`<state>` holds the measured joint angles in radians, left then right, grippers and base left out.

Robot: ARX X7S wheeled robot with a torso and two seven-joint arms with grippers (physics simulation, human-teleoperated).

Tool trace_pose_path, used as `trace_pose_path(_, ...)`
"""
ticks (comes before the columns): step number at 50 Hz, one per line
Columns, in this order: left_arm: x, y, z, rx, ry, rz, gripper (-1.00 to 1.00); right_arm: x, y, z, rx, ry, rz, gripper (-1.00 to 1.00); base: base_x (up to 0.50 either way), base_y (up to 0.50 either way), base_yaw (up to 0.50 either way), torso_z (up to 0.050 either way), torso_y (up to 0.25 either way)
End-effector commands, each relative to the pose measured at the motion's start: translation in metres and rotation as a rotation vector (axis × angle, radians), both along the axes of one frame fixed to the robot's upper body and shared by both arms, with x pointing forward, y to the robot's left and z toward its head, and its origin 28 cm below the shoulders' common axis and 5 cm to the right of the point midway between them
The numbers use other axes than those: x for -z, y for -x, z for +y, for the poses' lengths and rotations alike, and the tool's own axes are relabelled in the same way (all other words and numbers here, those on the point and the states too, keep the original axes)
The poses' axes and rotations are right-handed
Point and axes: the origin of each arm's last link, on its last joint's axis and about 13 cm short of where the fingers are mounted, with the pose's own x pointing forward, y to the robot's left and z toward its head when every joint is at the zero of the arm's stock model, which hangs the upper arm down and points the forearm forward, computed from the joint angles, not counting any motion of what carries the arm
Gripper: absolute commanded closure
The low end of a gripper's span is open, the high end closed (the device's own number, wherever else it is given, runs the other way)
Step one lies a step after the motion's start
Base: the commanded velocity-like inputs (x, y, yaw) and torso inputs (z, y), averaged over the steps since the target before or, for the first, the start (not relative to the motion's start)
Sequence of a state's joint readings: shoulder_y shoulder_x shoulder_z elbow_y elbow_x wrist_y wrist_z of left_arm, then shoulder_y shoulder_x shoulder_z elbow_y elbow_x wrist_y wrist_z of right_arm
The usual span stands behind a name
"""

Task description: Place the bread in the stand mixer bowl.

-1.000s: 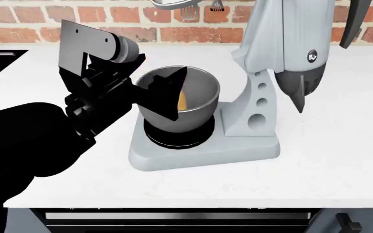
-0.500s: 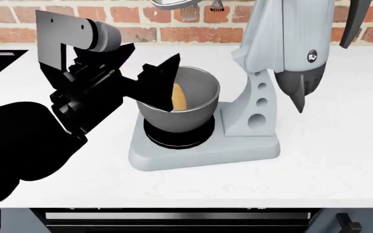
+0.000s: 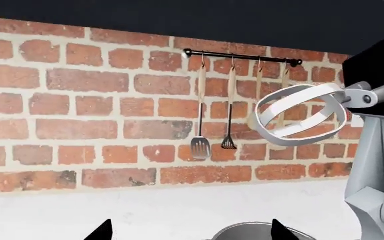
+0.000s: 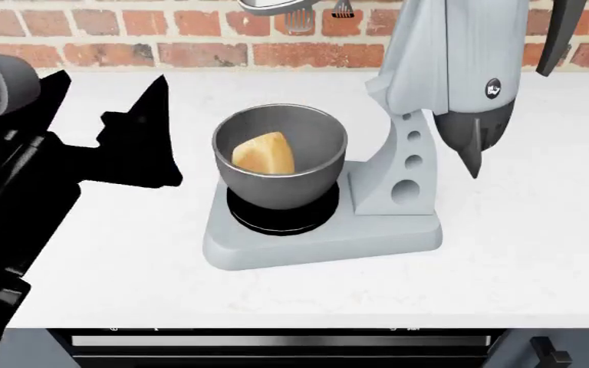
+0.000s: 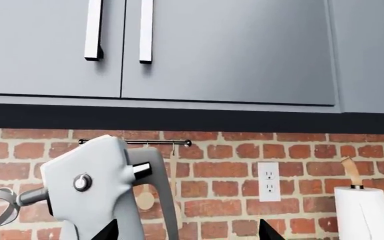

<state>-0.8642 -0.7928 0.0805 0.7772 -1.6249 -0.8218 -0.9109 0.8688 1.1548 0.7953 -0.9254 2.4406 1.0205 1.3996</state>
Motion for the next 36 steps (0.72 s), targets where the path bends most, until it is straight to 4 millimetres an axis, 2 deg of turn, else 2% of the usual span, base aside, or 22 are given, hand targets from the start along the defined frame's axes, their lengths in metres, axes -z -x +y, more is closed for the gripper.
trace_pose_path(1,-0.003,0.045,0.018,-0.208,0.026,-0.138,-1.0,0.005,0.002,-0.002,0.025,-0.003,-0.004,-1.0,0.0,0.0,0.0,0.0,0.0)
trace_pose_path(9,0.005,0.064,0.031,-0.274,0.043,-0.199,-1.0,0.012,0.008,-0.005,0.033,-0.004,-0.023,-1.0,0.0,0.0,0.0,0.0,0.0)
trace_pose_path(17,0.011,0.074,0.031,-0.268,0.046,-0.225,-1.0,0.016,0.017,-0.004,0.042,0.02,-0.081,-1.0,0.0,0.0,0.0,0.0,0.0)
trace_pose_path(24,-0.001,0.087,0.031,-0.29,0.084,-0.394,-1.0,0.016,0.02,-0.006,0.046,0.013,-0.096,-1.0,0.0,0.0,0.0,0.0,0.0)
trace_pose_path(31,-0.006,0.102,0.036,-0.33,0.107,-0.469,-1.0,0.014,0.024,-0.007,0.054,0.012,-0.11,-1.0,0.0,0.0,0.0,0.0,0.0)
trace_pose_path(36,-0.009,0.107,0.04,-0.346,0.136,-0.509,-1.0,0.004,0.042,-0.007,0.036,0.003,-0.267,-1.0,0.0,0.0,0.0,0.0,0.0)
